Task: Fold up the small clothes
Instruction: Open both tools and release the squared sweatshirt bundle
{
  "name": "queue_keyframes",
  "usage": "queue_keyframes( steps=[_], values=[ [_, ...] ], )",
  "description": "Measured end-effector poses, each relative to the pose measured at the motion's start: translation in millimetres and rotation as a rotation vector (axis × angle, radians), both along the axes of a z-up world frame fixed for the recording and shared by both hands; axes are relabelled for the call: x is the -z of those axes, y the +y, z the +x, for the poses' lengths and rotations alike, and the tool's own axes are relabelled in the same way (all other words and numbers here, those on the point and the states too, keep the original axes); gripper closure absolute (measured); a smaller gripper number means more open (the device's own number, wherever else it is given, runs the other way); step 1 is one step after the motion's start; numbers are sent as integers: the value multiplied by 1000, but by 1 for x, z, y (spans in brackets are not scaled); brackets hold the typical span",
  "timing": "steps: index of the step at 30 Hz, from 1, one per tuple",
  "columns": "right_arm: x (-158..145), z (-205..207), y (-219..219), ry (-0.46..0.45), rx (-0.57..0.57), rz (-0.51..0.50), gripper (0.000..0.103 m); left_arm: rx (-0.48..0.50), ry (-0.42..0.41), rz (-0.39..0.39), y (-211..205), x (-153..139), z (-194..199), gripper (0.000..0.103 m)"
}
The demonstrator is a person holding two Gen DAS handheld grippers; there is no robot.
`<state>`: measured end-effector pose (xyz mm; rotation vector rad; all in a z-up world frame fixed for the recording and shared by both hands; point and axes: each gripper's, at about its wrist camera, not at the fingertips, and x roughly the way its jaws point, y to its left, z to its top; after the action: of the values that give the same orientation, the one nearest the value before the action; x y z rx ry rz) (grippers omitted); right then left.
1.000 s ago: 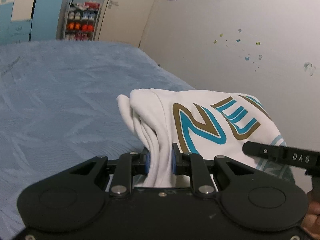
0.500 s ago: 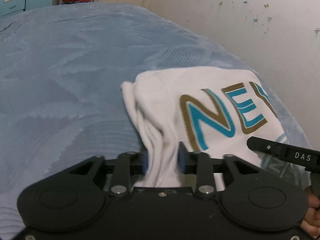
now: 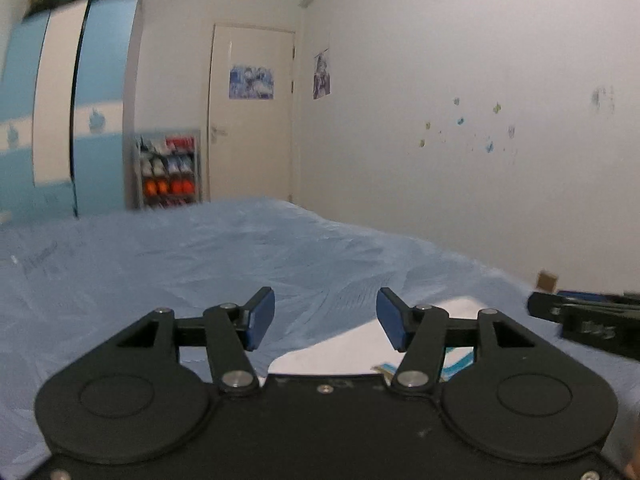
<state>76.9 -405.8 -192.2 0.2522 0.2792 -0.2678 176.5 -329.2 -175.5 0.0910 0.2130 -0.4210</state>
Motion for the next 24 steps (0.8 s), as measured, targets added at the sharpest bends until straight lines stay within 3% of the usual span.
queue_keyframes(
  steps=[2, 5, 7, 10, 14, 17, 19, 20, 21, 24],
  values=[
    [23, 9, 5, 57, -13, -5, 74, 14, 16, 97, -17, 26, 4, 45],
    [62, 27, 16, 149, 6, -53, 67, 15, 115, 249, -30, 75, 15, 42],
    [72, 27, 22, 126, 2, -72, 67, 22, 70, 267, -27, 95, 9, 42],
    [80, 19, 28, 90, 34, -94, 67, 15, 59, 293, -29, 97, 4, 42],
    [55, 25, 24, 202, 11, -126, 61, 30, 179, 323, -19, 64, 5, 41],
    [7, 11, 23, 320, 16, -60, 28, -5, 244, 324, 1, 23, -3, 41],
    [-24, -17, 22, 306, 41, -17, 28, -46, 308, 286, 22, -2, -16, 41],
    [-37, -32, 23, 288, 45, 0, 22, -60, 344, 249, 35, -13, -24, 41],
    [-49, -46, 25, 299, 43, 16, 15, -60, 383, 218, 46, -22, -33, 41],
    [-62, -73, 37, 388, 8, 17, 14, -39, 451, 188, 69, -36, -65, 41]
  ],
)
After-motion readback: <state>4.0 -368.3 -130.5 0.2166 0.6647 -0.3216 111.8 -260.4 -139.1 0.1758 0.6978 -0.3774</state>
